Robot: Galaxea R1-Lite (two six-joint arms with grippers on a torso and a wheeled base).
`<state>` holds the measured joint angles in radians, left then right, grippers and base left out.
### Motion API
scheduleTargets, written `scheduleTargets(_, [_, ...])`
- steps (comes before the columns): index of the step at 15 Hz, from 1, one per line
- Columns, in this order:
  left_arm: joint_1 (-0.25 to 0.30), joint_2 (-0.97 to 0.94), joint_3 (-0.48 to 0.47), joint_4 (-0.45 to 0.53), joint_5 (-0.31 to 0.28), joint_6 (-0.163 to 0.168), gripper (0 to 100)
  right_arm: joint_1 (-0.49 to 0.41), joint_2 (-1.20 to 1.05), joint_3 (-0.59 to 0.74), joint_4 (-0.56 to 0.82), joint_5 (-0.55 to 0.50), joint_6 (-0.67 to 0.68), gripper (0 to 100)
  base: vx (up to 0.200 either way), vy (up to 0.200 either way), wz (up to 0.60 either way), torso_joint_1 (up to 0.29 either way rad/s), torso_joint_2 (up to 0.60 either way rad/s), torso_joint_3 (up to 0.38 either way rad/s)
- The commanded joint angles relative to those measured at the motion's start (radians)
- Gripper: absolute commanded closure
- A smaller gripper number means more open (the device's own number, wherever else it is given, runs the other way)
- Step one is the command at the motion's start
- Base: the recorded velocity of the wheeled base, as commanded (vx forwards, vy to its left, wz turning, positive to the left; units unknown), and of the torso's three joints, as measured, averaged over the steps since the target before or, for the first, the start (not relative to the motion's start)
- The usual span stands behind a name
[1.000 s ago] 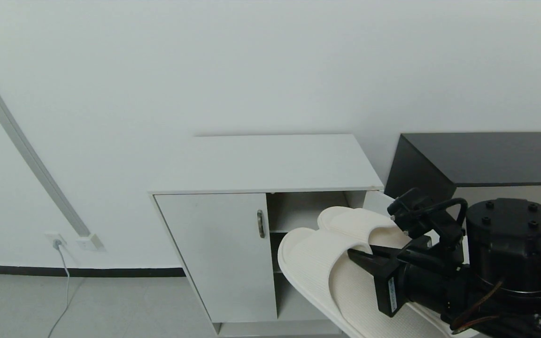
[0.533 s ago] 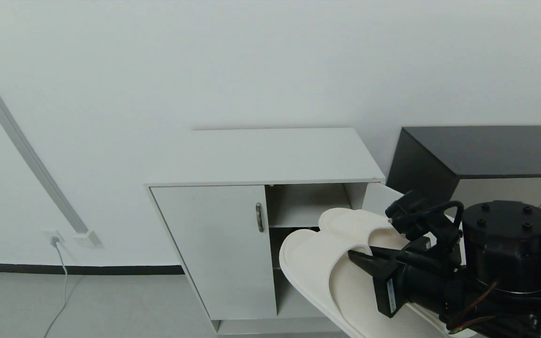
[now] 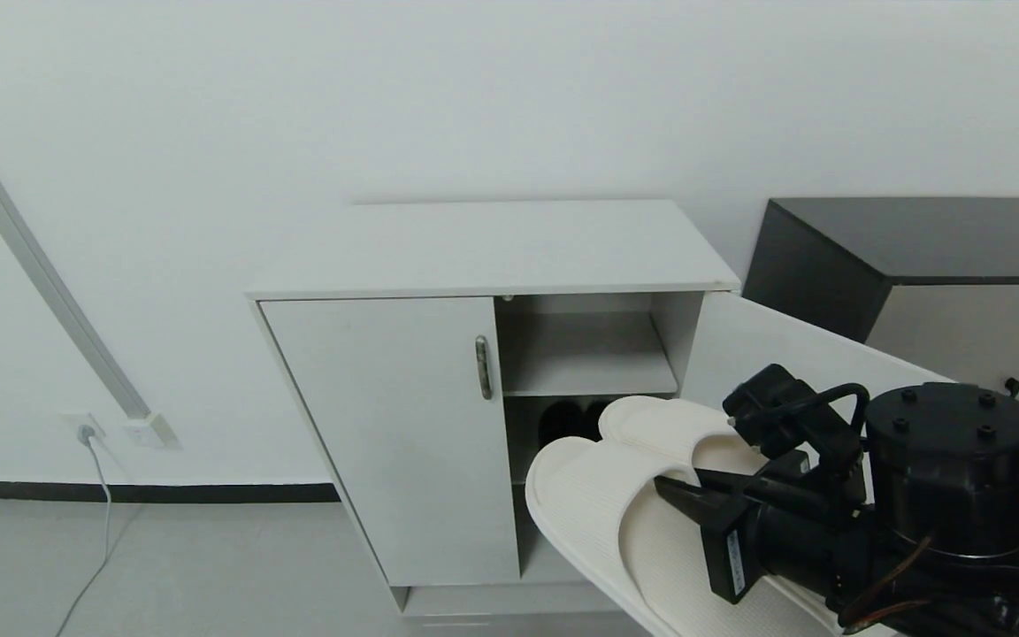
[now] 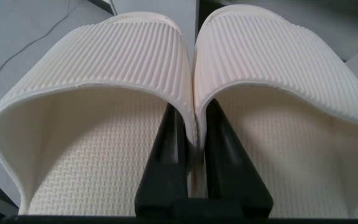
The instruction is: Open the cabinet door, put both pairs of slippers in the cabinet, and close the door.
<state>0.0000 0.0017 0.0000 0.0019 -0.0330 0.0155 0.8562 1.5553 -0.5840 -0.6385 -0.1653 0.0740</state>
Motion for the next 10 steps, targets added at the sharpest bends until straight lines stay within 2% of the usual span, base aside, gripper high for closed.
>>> scheduleTargets(1, [0.000, 0.000, 0.000, 0.000, -0.001, 0.000, 100, 0.001, 0.000, 0.006, -0.004, 0.000, 0.000, 100, 0.000, 0.000, 0.00, -0.183, 0.50, 0.310])
scheduleTargets(10, [0.000, 0.001, 0.000, 0.000, -0.001, 0.000, 100, 0.003, 0.034, 0.010, -0.046, 0.000, 0.000, 100, 0.000, 0.000, 0.00, -0.155, 0.48, 0.325])
